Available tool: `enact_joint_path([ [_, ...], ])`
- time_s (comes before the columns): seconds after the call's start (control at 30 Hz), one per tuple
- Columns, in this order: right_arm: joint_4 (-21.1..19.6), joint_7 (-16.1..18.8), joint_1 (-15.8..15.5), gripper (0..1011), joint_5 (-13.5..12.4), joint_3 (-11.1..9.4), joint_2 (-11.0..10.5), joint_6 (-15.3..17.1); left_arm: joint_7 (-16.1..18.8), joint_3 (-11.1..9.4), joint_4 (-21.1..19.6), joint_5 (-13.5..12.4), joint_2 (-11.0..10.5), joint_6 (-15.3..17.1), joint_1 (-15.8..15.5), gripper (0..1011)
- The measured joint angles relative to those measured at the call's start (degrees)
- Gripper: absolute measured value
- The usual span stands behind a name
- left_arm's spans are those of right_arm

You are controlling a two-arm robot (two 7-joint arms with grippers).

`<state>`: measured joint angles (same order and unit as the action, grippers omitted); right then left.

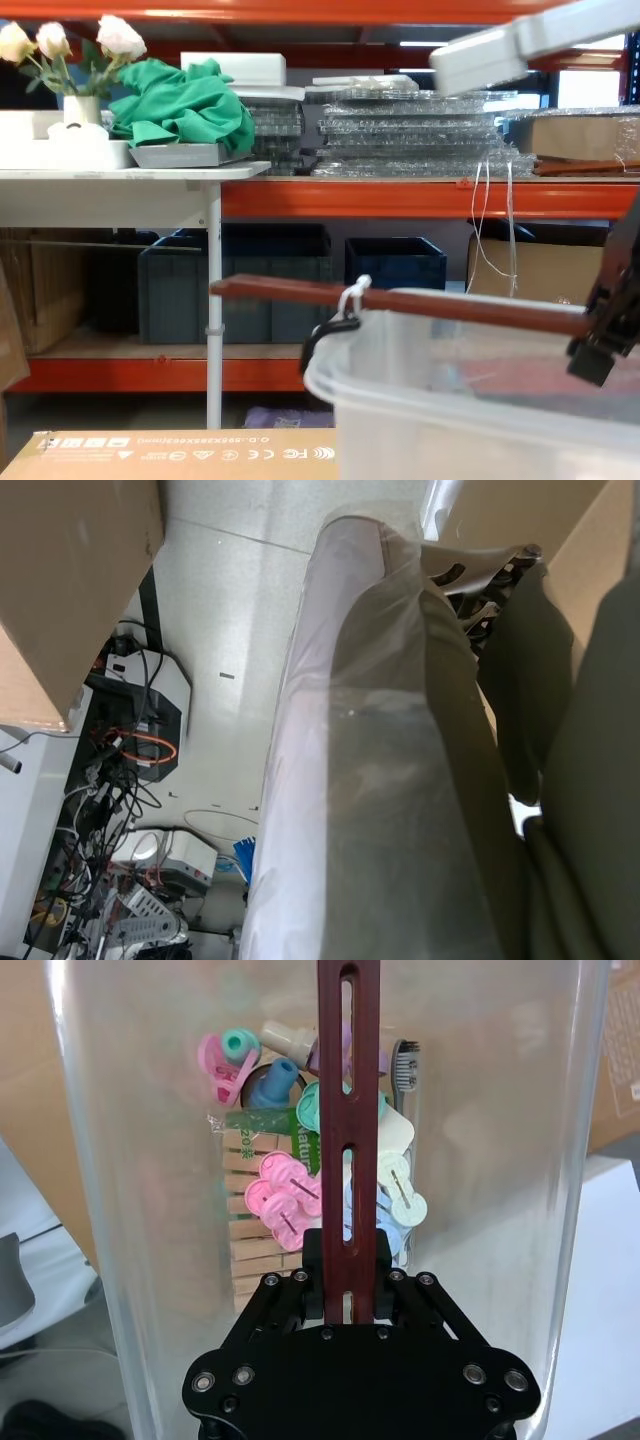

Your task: Use one hand to grasp the basket and place it at the designated location.

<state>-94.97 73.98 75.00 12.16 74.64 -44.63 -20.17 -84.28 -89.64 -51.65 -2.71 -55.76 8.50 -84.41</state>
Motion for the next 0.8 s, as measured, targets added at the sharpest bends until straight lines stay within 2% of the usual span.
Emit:
enact_joint_path([
  [0.1,-0.1,0.2,0.0,240,-0.5,-1.4,-1.9,1.4,0.0,0.0,0.0,0.0,0.0,0.0,0.0,0],
  [0.33,0.6,1.2,0.7,240,-0.9,-3.7,-4.9,4.2,0.0,0.0,0.0,0.0,0.0,0.0,0.0,0],
  [0.8,4.1,3.5,1.3,240,-1.1,-7.0,-8.2,11.3,0.0,0.0,0.0,0.0,0.0,0.0,0.0,0],
])
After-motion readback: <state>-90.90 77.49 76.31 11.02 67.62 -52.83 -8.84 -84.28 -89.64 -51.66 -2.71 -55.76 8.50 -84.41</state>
